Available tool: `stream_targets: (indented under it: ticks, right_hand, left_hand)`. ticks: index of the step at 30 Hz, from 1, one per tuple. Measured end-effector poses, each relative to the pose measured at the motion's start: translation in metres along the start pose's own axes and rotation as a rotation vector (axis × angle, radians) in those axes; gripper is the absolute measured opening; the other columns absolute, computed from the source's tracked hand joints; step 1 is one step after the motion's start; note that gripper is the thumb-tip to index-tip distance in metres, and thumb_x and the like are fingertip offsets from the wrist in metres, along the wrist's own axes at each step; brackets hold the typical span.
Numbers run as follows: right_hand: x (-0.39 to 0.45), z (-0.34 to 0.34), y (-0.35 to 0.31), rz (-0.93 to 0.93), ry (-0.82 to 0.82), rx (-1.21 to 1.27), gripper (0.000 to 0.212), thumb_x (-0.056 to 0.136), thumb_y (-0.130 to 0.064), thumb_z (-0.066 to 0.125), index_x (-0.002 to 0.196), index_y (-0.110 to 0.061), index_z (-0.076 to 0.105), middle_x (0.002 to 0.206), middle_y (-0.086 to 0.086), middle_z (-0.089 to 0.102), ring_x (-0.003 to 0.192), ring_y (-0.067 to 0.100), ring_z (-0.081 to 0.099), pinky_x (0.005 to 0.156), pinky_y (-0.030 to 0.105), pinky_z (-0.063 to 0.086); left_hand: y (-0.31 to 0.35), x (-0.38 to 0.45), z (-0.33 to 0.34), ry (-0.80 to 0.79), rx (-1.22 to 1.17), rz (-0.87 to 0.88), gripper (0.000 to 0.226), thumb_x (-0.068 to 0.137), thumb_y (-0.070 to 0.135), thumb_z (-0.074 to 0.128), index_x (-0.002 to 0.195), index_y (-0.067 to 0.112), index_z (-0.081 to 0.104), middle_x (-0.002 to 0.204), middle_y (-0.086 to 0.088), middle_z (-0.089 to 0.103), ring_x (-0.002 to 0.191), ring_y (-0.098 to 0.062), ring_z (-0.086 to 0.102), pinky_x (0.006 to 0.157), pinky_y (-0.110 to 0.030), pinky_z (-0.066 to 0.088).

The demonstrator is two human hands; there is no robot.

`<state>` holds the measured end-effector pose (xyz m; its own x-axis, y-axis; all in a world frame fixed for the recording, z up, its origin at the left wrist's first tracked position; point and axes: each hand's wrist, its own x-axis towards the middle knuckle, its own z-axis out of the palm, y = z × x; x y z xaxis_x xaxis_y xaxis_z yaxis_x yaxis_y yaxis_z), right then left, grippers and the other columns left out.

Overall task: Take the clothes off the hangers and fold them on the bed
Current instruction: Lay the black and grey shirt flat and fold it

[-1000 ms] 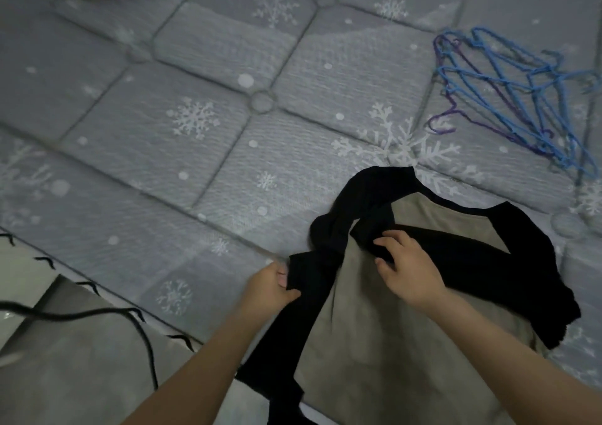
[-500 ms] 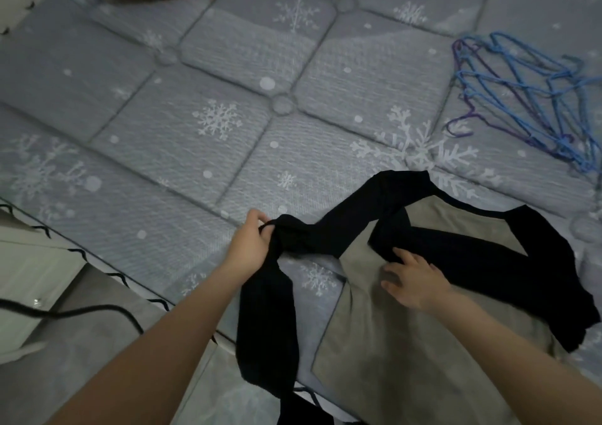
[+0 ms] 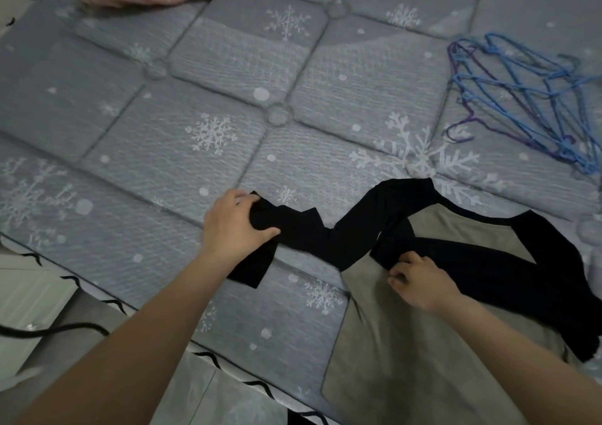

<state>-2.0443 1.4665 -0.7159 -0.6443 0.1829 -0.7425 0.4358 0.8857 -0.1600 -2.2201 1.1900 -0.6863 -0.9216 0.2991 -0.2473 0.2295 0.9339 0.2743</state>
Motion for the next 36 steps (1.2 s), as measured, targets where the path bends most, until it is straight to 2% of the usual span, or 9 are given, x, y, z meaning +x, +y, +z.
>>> stream_targets:
  ticks: [5,11,14,17,21,24,27,31,36]
  right_hand:
    - [0.014,-0.005,-0.003,0.034,0.044,0.036,0.030,0.096,-0.040,0.041,0.116,-0.027,0.059,0.124,-0.003,0.042,0.112,0.021,0.040,0.093,0.035,0.043]
    - [0.027,-0.003,-0.002,0.040,0.066,0.041,0.028,0.096,-0.039,0.042,0.112,-0.025,0.060,0.117,-0.001,0.043,0.108,0.022,0.041,0.090,0.036,0.044]
    - [0.027,-0.004,-0.001,0.035,0.062,0.035,0.027,0.096,-0.039,0.041,0.113,-0.026,0.059,0.116,-0.001,0.043,0.107,0.022,0.041,0.090,0.036,0.043]
    - [0.025,-0.005,0.000,0.021,0.045,0.055,0.028,0.096,-0.038,0.042,0.113,-0.025,0.059,0.116,-0.001,0.043,0.107,0.022,0.042,0.091,0.036,0.043]
    - [0.022,-0.008,0.003,0.007,0.010,0.085,0.028,0.097,-0.038,0.041,0.113,-0.025,0.059,0.116,-0.002,0.043,0.108,0.022,0.043,0.094,0.036,0.042]
    - [0.020,-0.010,0.004,0.002,0.001,0.086,0.028,0.097,-0.038,0.041,0.113,-0.025,0.060,0.115,-0.003,0.043,0.105,0.020,0.043,0.094,0.035,0.042]
    - [0.019,-0.010,0.004,-0.001,0.010,0.081,0.027,0.097,-0.037,0.041,0.113,-0.026,0.059,0.116,-0.003,0.043,0.107,0.020,0.042,0.094,0.034,0.042]
    - [0.021,-0.011,0.004,-0.004,0.009,0.081,0.027,0.097,-0.036,0.041,0.113,-0.025,0.059,0.118,-0.001,0.043,0.108,0.021,0.042,0.094,0.034,0.042]
    - [0.021,-0.013,0.005,-0.018,0.016,0.119,0.026,0.097,-0.035,0.041,0.113,-0.024,0.060,0.117,-0.001,0.045,0.104,0.020,0.042,0.093,0.033,0.041]
  left_hand:
    - [-0.032,-0.018,0.030,-0.238,-0.035,-0.476,0.095,0.063,0.045,0.082,0.137,0.016,0.031,0.134,-0.015,0.035,0.124,-0.034,0.039,0.095,-0.048,0.041]
    - [-0.055,-0.014,0.055,-0.253,-0.154,-0.483,0.033,0.079,0.024,0.070,0.103,0.009,0.053,0.104,-0.011,0.061,0.093,-0.029,0.059,0.077,-0.038,0.048]
    - [-0.057,-0.003,0.042,-0.115,-0.088,-0.399,0.012,0.086,0.014,0.058,0.093,0.005,0.062,0.095,-0.016,0.062,0.083,-0.028,0.057,0.066,-0.035,0.043]
    - [-0.070,0.010,0.014,0.201,-0.079,-0.364,0.021,0.085,0.006,0.057,0.104,0.001,0.066,0.105,-0.024,0.055,0.098,-0.039,0.053,0.078,-0.042,0.044]
    - [-0.082,0.028,-0.036,0.614,-0.360,-0.409,0.019,0.082,0.005,0.063,0.095,0.016,0.072,0.114,-0.011,0.050,0.106,-0.026,0.052,0.089,-0.019,0.038]
    - [-0.079,0.047,-0.062,0.760,-0.734,-0.512,0.031,0.078,0.000,0.058,0.086,0.027,0.070,0.107,-0.010,0.063,0.093,-0.025,0.063,0.084,-0.028,0.052]
    - [-0.067,0.050,-0.072,0.769,-1.124,-0.606,0.035,0.081,-0.010,0.048,0.086,0.018,0.067,0.092,-0.005,0.066,0.080,-0.017,0.066,0.067,-0.026,0.056]
    - [-0.069,0.055,-0.067,0.628,-1.483,-0.709,0.035,0.082,-0.011,0.034,0.089,0.004,0.065,0.091,-0.008,0.063,0.090,-0.018,0.063,0.080,-0.022,0.054]
    - [-0.053,0.052,-0.054,0.586,-1.085,-0.662,0.025,0.087,0.004,0.058,0.112,0.005,0.064,0.099,-0.002,0.063,0.090,-0.009,0.060,0.080,-0.016,0.049]
